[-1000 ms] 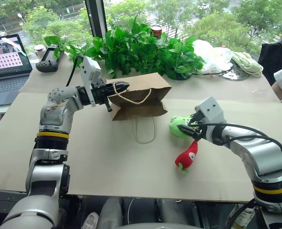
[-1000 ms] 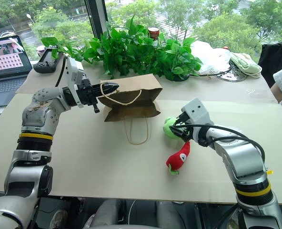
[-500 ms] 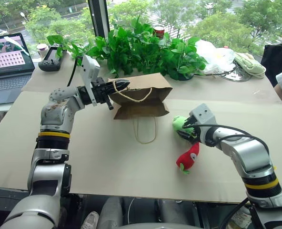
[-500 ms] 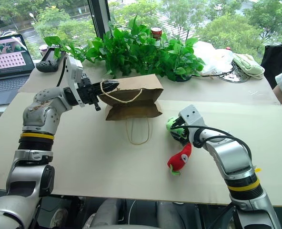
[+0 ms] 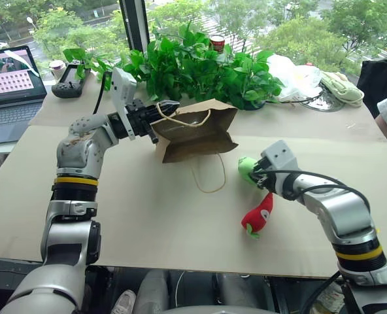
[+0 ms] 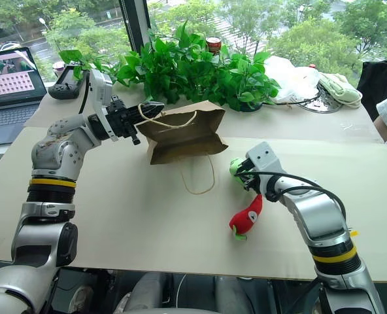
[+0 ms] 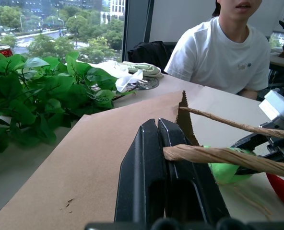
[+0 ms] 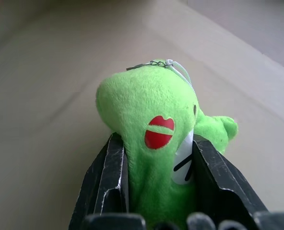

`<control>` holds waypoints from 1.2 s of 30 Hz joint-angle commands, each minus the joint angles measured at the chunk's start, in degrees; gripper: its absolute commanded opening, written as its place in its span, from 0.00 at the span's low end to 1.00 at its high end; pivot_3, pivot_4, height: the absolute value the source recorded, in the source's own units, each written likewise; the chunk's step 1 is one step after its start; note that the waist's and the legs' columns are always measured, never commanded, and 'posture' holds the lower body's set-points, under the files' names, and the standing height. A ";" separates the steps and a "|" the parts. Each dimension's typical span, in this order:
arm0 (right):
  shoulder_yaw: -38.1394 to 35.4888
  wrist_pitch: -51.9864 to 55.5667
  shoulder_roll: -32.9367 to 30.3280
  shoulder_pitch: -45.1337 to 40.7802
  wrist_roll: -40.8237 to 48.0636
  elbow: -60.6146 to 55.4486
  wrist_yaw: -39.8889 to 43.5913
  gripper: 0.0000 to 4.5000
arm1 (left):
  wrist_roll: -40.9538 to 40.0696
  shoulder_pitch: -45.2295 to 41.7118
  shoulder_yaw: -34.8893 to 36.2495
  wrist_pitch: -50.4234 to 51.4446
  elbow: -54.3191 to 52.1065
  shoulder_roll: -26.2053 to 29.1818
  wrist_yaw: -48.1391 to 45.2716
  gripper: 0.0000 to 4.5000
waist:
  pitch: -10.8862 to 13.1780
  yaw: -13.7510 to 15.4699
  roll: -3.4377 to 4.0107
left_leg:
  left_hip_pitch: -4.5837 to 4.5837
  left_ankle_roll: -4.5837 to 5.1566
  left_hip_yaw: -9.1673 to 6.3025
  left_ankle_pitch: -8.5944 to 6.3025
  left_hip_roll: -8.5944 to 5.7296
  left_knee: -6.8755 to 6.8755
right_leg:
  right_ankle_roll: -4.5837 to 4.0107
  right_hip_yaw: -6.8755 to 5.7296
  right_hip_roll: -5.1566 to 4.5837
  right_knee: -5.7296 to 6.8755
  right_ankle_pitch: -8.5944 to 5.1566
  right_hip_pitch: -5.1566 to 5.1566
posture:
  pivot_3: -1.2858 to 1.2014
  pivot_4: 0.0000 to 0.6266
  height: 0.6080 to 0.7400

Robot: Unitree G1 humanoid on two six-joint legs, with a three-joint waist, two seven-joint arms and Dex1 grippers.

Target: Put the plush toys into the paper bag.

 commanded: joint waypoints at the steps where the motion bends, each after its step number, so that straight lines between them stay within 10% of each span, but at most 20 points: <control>1: -4.65 1.82 -1.46 -2.14 3.12 -5.51 1.71 0.38 | -0.77 -1.72 1.00 0.17 -1.69 -0.15 0.44 0.00 | 0.00 -0.02 0.00 | 0.00 0.00 -0.01 0.00 0.00 0.00 | 0.00 0.00 0.00 0.00 0.00 0.00 | 0.52 0.24 0.79; 19: -0.78 1.10 3.42 -10.64 11.25 -12.56 4.34 0.38 | -0.73 -1.73 1.05 0.36 -1.35 -0.88 1.39 0.00 | 0.00 -0.03 0.00 | -0.01 0.00 -0.02 0.00 0.00 0.00 | 0.00 -0.01 0.00 -0.01 0.00 0.01 | 0.52 0.24 0.79; 36: 16.77 -4.79 10.73 -27.64 -2.89 11.18 -0.59 0.38 | -1.12 -1.23 0.43 1.78 -2.86 -1.99 0.52 0.00 | 0.01 -0.09 0.02 | -0.06 0.00 -0.01 0.00 -0.01 0.00 | -0.01 -0.02 -0.01 0.04 0.01 -0.10 | 0.52 0.24 0.79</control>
